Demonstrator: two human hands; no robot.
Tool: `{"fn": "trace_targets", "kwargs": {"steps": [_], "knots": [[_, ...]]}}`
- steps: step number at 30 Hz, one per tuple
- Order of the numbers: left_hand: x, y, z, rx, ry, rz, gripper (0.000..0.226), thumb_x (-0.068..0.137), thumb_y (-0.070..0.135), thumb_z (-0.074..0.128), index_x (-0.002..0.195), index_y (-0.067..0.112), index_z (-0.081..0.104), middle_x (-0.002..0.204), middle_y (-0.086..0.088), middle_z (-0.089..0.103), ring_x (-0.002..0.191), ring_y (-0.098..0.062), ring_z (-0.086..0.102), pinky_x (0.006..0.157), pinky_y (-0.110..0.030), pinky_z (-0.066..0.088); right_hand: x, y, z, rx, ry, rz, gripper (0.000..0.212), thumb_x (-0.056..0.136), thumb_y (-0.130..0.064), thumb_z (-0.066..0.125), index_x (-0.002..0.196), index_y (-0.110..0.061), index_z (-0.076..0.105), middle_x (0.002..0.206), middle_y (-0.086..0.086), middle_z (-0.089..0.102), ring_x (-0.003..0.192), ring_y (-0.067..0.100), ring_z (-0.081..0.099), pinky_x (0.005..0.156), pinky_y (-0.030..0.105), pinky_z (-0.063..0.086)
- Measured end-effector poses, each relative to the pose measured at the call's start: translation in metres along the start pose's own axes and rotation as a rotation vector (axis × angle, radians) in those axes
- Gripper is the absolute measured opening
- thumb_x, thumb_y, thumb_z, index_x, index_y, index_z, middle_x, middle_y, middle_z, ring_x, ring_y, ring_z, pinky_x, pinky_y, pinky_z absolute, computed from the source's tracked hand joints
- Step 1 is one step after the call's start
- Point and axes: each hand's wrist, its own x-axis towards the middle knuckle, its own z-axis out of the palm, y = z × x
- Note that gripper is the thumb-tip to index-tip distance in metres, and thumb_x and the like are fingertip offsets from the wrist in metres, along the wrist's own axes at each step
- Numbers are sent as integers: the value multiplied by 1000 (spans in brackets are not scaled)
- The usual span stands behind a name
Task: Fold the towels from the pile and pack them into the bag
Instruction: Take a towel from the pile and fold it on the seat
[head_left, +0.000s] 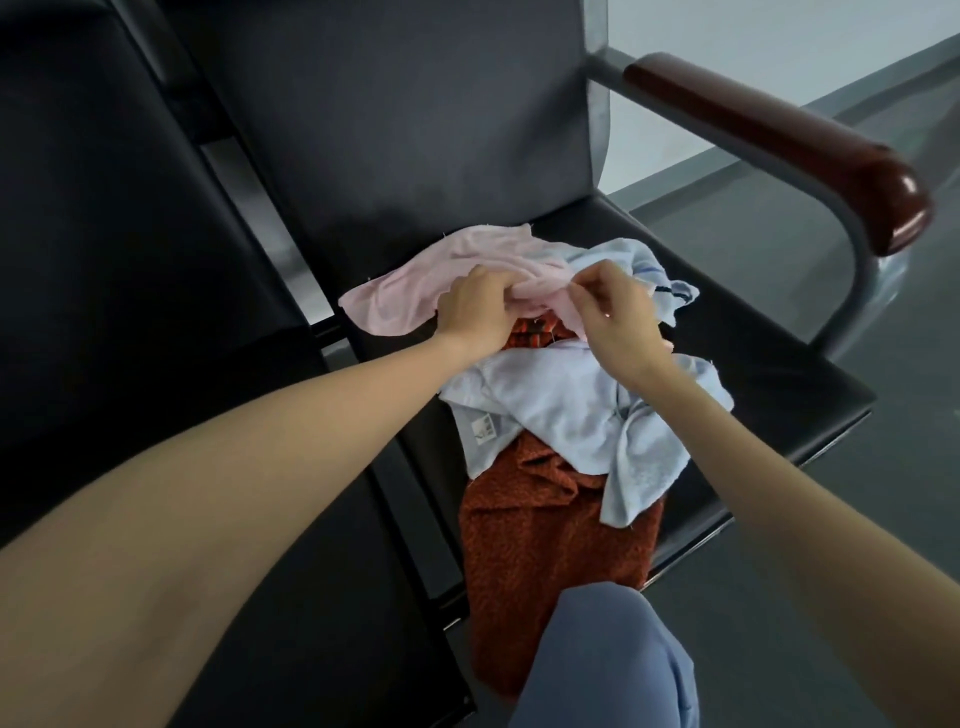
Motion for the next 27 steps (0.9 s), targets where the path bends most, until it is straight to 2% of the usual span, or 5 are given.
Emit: {"fn": "trace_targets", "kwargs": {"steps": [6, 12, 15, 19, 27], "knots": [[-29, -4, -35, -80, 183, -71, 25, 93, 11, 48, 100, 9, 71, 94, 1, 70, 82, -12, 60, 69, -19, 41, -32, -36, -2, 242, 66, 12, 12, 99, -8, 44, 93, -1, 52, 71, -6, 48, 57, -6, 44, 57, 12, 38], [-94, -39, -118, -26, 81, -61, 19, 93, 9, 56, 86, 3, 72, 78, -12, 69, 71, -21, 60, 63, -17, 43, -69, -62, 6, 271, -53, -29, 9, 96, -3, 50, 92, 2, 56, 72, -8, 52, 61, -7, 48, 60, 8, 37], [-127, -53, -164, -33, 120, -104, 20, 92, 3, 56, 101, 5, 74, 93, 1, 70, 87, -12, 62, 76, -17, 45, -82, -81, 10, 158, -287, -169, 10, 96, -9, 52, 87, -11, 54, 68, -9, 50, 61, -2, 46, 62, 12, 35], [-183, -71, -210, -42, 71, -187, 26, 93, -1, 54, 115, 3, 68, 109, -8, 69, 91, -14, 65, 80, -21, 53, -109, -107, 29, -212, -626, -324, 17, 95, -29, 55, 84, -20, 48, 70, -2, 51, 66, 12, 48, 65, 32, 39], [-358, -131, -209, 67, -36, -383, 21, 94, 9, 59, 110, 6, 72, 107, -2, 72, 99, -12, 65, 86, -15, 42, -175, -139, 77, -452, -893, -327, 23, 91, -35, 60, 83, -15, 54, 77, 0, 56, 76, 20, 52, 67, 34, 41]]}}
